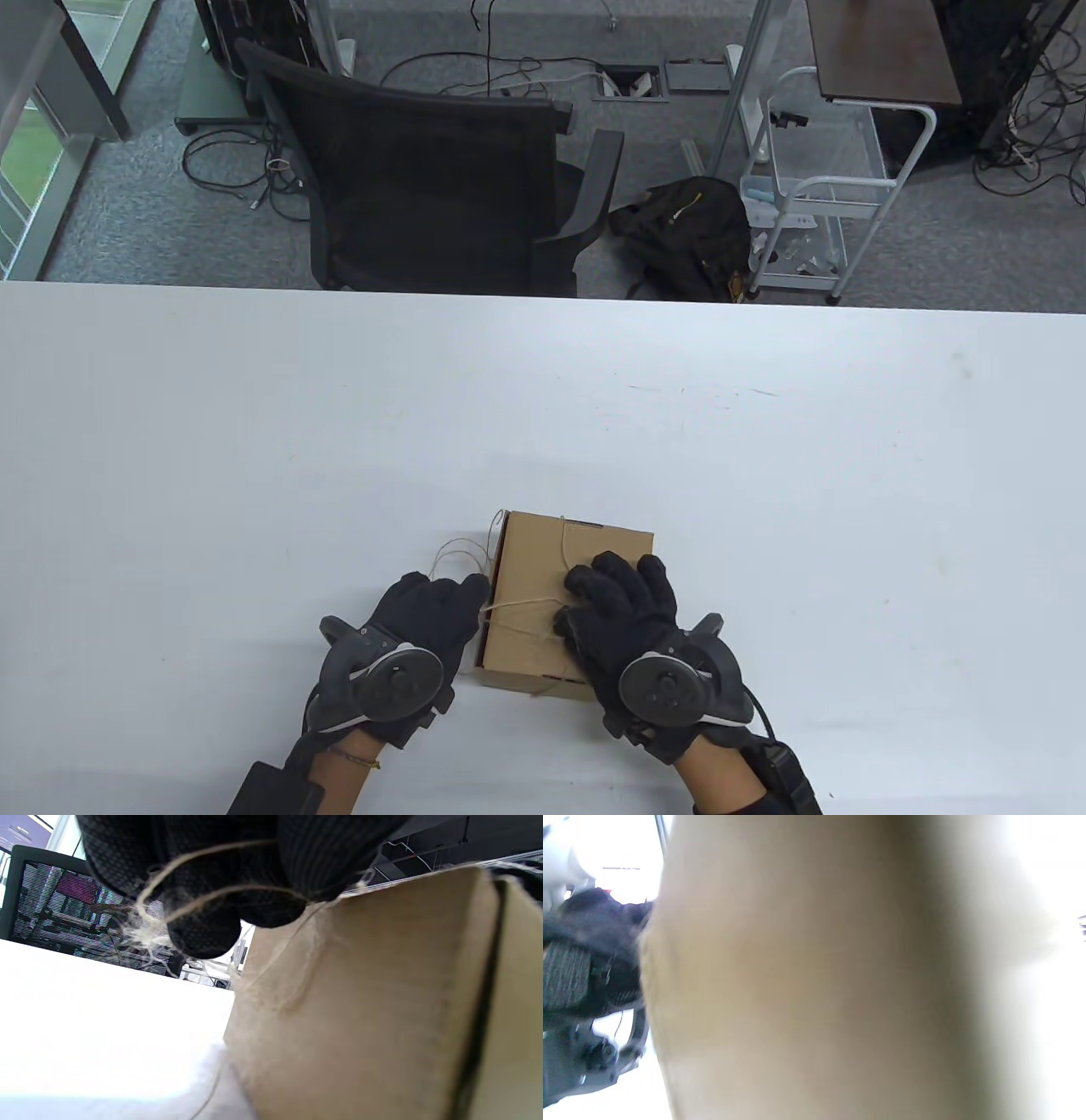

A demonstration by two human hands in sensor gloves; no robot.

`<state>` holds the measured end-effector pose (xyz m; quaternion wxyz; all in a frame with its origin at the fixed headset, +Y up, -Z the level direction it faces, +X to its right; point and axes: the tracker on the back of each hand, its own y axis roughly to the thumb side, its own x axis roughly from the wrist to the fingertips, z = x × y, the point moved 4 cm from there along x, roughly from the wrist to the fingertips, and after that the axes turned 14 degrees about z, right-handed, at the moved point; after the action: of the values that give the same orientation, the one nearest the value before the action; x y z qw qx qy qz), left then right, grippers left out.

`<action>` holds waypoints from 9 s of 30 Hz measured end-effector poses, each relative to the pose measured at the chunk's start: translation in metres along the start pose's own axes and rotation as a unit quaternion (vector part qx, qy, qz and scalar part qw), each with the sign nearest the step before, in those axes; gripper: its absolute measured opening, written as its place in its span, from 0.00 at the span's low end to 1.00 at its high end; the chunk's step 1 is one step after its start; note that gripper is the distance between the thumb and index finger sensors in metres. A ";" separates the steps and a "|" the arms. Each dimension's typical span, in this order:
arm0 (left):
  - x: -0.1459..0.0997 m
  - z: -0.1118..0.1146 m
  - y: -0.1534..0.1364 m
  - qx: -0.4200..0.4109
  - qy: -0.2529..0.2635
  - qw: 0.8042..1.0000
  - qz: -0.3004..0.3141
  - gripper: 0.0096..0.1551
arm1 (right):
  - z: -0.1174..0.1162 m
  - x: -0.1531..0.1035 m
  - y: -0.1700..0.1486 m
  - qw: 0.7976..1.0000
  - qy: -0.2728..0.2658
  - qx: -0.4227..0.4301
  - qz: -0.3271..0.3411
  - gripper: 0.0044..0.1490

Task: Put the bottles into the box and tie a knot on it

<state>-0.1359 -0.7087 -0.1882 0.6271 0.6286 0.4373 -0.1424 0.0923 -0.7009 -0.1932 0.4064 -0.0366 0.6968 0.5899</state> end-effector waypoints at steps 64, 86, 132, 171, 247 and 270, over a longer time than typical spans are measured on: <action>-0.002 0.000 0.000 -0.007 0.007 1.000 -0.017 0.31 | 0.007 -0.028 -0.041 0.990 -0.010 0.081 -0.117 0.42; 0.009 -0.002 0.000 0.160 -0.029 0.987 -0.002 0.26 | 0.028 -0.033 -0.041 0.989 -0.052 -0.092 -0.099 0.24; 0.003 0.047 0.007 0.054 -0.126 0.990 0.009 0.27 | -0.034 -0.038 -0.064 0.983 0.134 -0.042 -0.122 0.24; -0.008 0.044 -0.055 -0.466 0.011 0.854 -0.233 0.26 | -0.006 -0.070 -0.104 0.888 -0.126 0.306 -0.320 0.25; 0.015 0.023 -0.001 -0.177 -0.056 0.982 0.007 0.24 | 0.032 -0.026 -0.059 0.986 -0.045 -0.070 -0.142 0.23; 0.002 0.023 -0.006 -0.155 -0.034 0.982 -0.100 0.27 | 0.026 -0.034 -0.040 0.985 -0.065 0.042 -0.154 0.47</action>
<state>-0.1311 -0.7301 -0.1975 0.7144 0.4717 0.4928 -0.1560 0.1499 -0.7058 -0.2036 0.5384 -0.0878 0.6790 0.4914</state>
